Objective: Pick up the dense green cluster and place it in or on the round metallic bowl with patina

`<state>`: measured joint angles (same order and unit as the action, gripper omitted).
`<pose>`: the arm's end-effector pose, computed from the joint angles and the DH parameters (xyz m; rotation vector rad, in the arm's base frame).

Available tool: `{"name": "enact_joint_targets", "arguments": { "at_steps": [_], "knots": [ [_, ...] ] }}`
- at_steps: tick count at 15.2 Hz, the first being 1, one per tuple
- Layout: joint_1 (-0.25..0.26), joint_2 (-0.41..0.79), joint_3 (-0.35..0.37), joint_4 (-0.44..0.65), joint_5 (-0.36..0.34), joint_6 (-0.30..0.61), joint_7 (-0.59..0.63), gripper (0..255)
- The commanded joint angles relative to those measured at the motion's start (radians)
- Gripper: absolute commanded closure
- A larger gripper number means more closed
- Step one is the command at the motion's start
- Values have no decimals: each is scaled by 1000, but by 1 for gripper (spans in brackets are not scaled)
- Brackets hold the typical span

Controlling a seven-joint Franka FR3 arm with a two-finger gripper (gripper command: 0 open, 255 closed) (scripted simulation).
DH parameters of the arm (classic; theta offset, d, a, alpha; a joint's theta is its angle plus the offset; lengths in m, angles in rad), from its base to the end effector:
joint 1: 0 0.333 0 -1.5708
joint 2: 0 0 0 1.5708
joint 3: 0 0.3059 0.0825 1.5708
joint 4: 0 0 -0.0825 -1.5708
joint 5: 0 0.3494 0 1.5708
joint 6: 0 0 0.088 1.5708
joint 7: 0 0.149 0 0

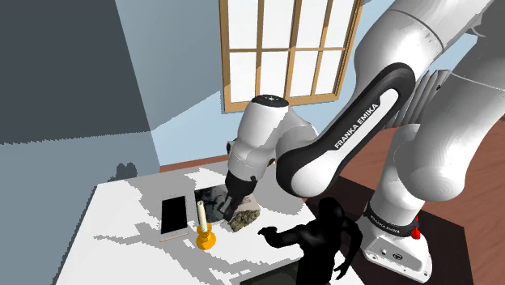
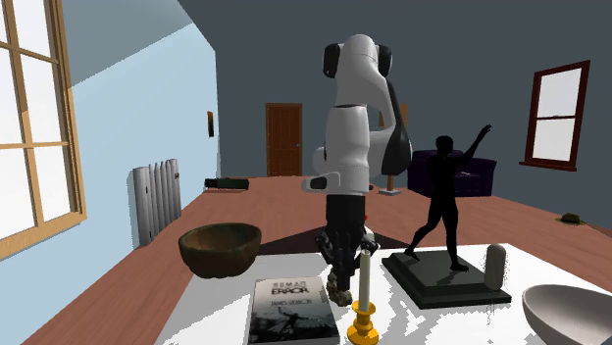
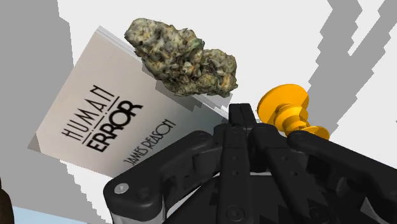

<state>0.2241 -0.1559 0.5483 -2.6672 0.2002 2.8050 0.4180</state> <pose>0.3186 0.2926 0.2877 -2.9475 -0.2663 -0.3328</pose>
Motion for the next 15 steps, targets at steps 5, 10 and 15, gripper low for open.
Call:
{"name": "enact_joint_targets", "arguments": {
  "at_steps": [5,10,15],
  "knots": [
    [-71,100,62,220,-289,-472,27,0],
    [-74,160,57,198,-347,-404,68,0],
    [-75,180,54,192,-369,-383,84,0]
  ]
}}
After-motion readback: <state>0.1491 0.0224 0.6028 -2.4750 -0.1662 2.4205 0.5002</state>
